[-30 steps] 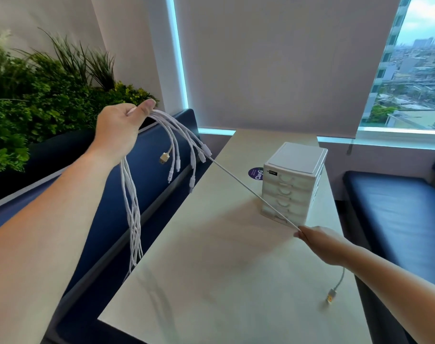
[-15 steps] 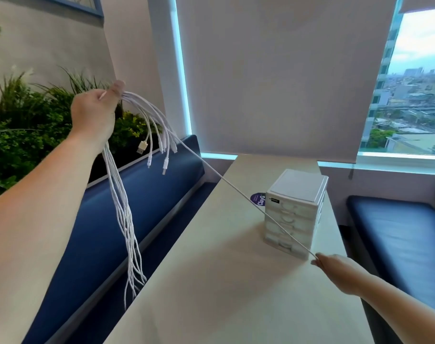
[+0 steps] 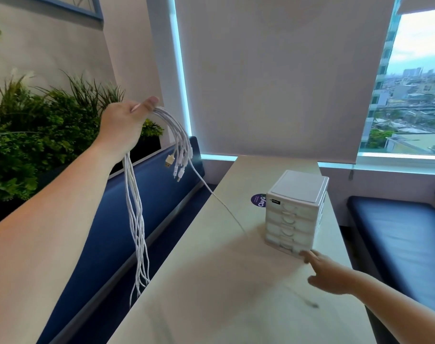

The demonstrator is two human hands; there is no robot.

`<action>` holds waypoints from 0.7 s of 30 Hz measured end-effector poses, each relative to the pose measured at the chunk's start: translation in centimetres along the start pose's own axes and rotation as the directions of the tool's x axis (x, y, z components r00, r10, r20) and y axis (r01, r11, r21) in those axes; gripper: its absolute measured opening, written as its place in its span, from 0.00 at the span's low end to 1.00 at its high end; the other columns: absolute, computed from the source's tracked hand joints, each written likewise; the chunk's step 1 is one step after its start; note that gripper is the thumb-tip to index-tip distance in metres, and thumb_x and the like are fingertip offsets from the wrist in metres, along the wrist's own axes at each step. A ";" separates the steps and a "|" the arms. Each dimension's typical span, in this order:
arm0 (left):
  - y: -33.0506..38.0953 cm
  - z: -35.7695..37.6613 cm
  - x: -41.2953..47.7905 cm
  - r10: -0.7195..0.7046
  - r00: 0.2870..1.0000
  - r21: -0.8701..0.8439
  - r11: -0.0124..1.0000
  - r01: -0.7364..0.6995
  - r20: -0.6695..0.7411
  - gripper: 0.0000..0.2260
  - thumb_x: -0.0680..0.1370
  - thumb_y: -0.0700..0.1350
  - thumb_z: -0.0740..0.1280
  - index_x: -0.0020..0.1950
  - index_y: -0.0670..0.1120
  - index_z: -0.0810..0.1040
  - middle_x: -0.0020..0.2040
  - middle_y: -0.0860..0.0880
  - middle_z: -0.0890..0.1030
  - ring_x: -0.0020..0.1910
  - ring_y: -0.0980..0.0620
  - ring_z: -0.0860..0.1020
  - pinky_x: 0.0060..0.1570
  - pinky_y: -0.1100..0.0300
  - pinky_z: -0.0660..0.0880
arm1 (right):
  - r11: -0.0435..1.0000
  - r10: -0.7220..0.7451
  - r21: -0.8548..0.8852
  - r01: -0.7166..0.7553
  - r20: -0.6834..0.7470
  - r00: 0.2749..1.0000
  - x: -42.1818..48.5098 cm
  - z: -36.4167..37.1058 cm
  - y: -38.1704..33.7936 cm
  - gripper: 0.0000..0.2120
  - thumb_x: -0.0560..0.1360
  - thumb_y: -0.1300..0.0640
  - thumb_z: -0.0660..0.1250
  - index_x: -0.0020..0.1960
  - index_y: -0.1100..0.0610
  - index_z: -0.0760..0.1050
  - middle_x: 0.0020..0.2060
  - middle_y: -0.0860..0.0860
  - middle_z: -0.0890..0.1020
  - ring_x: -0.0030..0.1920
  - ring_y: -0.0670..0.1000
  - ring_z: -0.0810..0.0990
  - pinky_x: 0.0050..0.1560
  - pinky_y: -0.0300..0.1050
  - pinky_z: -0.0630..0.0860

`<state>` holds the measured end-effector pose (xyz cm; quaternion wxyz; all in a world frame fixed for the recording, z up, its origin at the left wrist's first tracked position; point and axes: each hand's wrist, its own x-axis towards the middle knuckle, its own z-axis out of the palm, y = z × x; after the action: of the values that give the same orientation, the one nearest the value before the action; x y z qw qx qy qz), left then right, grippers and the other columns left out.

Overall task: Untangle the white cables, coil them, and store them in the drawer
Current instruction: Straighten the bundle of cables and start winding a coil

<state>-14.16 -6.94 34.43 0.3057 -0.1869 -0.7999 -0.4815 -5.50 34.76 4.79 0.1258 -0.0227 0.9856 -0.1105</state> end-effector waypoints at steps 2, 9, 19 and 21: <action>0.4 0.7 -0.7 0.015 0.999 0.067 0.998 -0.018 0.044 0.27 0.77 0.63 0.64 0.29 0.47 0.58 0.26 0.49 0.58 0.23 0.54 0.56 0.28 0.56 0.53 | 0.988 -0.133 0.051 0.146 -0.204 0.970 0.0 -1.8 -2.0 0.26 0.74 0.57 0.63 0.70 0.55 0.61 0.65 0.52 0.68 0.66 0.54 0.68 0.66 0.42 0.64; 1.7 5.0 -4.5 0.011 0.951 0.260 0.961 -0.096 0.309 0.28 0.77 0.66 0.52 0.32 0.43 0.63 0.29 0.47 0.62 0.28 0.51 0.60 0.33 0.55 0.59 | 0.828 -0.378 0.053 0.559 -0.683 0.624 -1.9 -11.3 -13.7 0.32 0.74 0.39 0.58 0.72 0.52 0.58 0.65 0.49 0.66 0.66 0.49 0.65 0.67 0.44 0.62; 2.6 8.9 -8.2 0.030 0.869 0.192 0.971 -0.142 0.494 0.18 0.78 0.47 0.56 0.29 0.56 0.73 0.28 0.54 0.73 0.30 0.53 0.67 0.34 0.52 0.64 | 0.773 -0.406 0.123 0.623 -0.659 0.633 -2.0 -16.8 -21.4 0.35 0.72 0.62 0.62 0.74 0.51 0.51 0.37 0.52 0.78 0.36 0.52 0.77 0.40 0.50 0.77; 2.8 9.0 -8.4 0.041 0.860 0.174 0.973 -0.149 0.508 0.14 0.75 0.50 0.55 0.32 0.56 0.74 0.29 0.52 0.74 0.32 0.49 0.69 0.36 0.47 0.66 | 0.776 -0.422 0.148 0.614 -0.601 0.678 -1.6 -16.9 -21.3 0.20 0.75 0.62 0.58 0.66 0.54 0.61 0.36 0.52 0.77 0.35 0.54 0.76 0.40 0.55 0.77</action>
<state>-9.02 2.29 27.45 0.1288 -0.3121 -0.8871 -0.3148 -7.84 17.68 25.92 -0.1900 -0.2515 0.8966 -0.3111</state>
